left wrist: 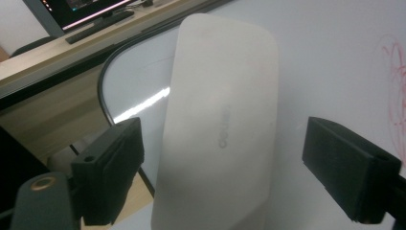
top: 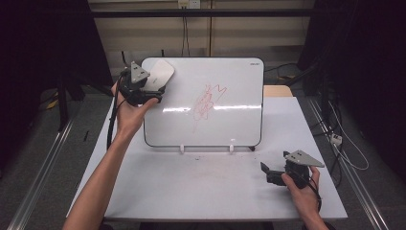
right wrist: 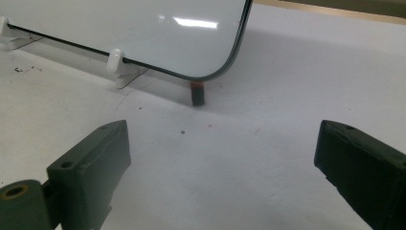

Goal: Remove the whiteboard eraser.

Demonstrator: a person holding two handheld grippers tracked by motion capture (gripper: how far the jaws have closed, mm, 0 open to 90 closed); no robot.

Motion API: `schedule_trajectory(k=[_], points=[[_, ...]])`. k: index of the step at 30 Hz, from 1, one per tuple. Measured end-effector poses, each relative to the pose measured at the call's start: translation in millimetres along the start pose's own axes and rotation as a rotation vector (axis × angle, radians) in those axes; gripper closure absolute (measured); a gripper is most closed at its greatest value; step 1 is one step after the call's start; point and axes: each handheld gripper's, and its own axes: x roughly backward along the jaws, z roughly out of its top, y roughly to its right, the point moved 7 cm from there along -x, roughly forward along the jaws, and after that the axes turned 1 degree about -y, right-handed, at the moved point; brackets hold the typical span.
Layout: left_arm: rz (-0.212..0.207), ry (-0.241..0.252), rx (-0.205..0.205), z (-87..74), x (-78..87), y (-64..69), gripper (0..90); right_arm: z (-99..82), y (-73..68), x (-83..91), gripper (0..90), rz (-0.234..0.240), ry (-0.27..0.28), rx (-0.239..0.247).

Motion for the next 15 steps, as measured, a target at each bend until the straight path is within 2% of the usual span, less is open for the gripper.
schedule_trajectory(k=[3,7,9,10,12,15], points=[[0.014,-0.032,-0.014,1.8,-6.1,1.7,17.4,-0.3,-0.2,-0.4,5.1,0.002,-0.001,-0.001],[0.028,-0.049,-0.039,3.3,-13.6,5.2,19.8,0.2,-1.0,-0.6,5.1,0.005,0.000,0.000],[0.049,-0.060,-0.030,2.0,-16.8,6.2,21.7,0.1,-1.1,-0.7,5.1,0.006,-0.001,0.001],[0.063,-0.048,-0.019,2.5,-19.0,7.4,21.0,0.0,-1.1,-0.8,5.2,0.006,-0.001,0.001],[0.065,-0.054,-0.003,2.4,-17.9,6.4,22.9,0.1,-1.2,-1.0,5.1,0.006,-0.001,0.002],[0.064,-0.071,-0.013,0.9,-18.5,2.7,27.9,0.0,-1.3,-0.4,5.1,0.006,0.002,0.005]])
